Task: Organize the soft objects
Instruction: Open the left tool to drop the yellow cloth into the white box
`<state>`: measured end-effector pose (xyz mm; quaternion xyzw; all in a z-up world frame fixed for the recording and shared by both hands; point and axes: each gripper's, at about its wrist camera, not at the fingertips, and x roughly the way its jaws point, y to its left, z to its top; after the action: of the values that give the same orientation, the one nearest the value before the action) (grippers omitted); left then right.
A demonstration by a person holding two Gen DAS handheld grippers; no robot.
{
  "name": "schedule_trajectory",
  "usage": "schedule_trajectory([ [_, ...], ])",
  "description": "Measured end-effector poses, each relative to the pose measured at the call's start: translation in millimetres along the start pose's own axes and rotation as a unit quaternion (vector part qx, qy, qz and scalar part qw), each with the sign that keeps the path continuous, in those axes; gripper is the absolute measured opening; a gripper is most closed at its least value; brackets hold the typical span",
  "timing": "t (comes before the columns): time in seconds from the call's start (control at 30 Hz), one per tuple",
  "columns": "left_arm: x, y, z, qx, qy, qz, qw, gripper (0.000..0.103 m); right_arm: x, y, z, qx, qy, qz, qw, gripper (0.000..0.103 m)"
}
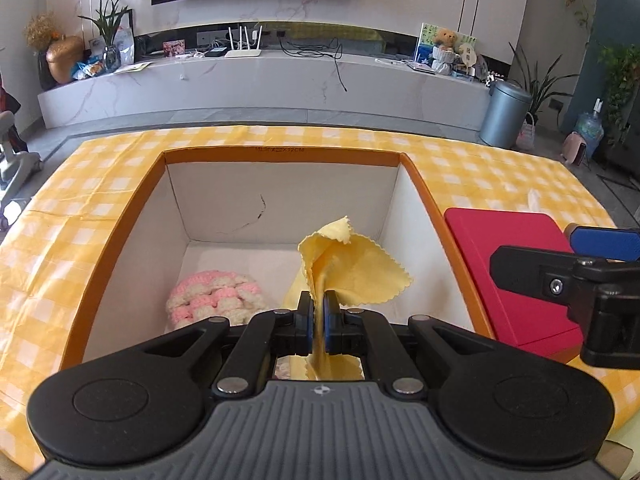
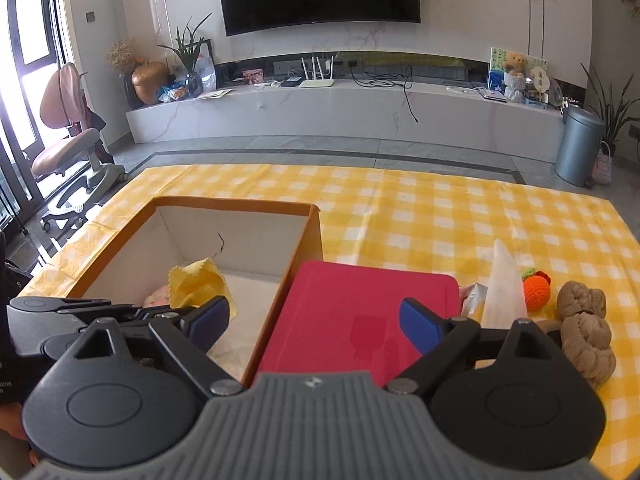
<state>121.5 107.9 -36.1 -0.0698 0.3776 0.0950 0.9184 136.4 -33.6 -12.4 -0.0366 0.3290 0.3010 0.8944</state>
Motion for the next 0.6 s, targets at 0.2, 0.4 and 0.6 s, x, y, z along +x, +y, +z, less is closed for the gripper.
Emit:
schedule_trajectory([
  [0.2, -3, 1, 0, 0.005, -0.011, 0.01, 0.9999, 0.009, 0, -2, -4, -0.007, 0.005, -0.002, 1.0, 0.09],
  [0.4, -22, 1, 7, -0.005, -0.066, 0.038, 0.9971, 0.081, -5, -5, -2, -0.006, 0.003, -0.003, 1.0, 0.09],
  [0.6, -40, 3, 15, 0.003, -0.076, 0.027, 0.9967, 0.082, -9, -7, -1, 0.005, 0.0, -0.002, 1.0, 0.091],
])
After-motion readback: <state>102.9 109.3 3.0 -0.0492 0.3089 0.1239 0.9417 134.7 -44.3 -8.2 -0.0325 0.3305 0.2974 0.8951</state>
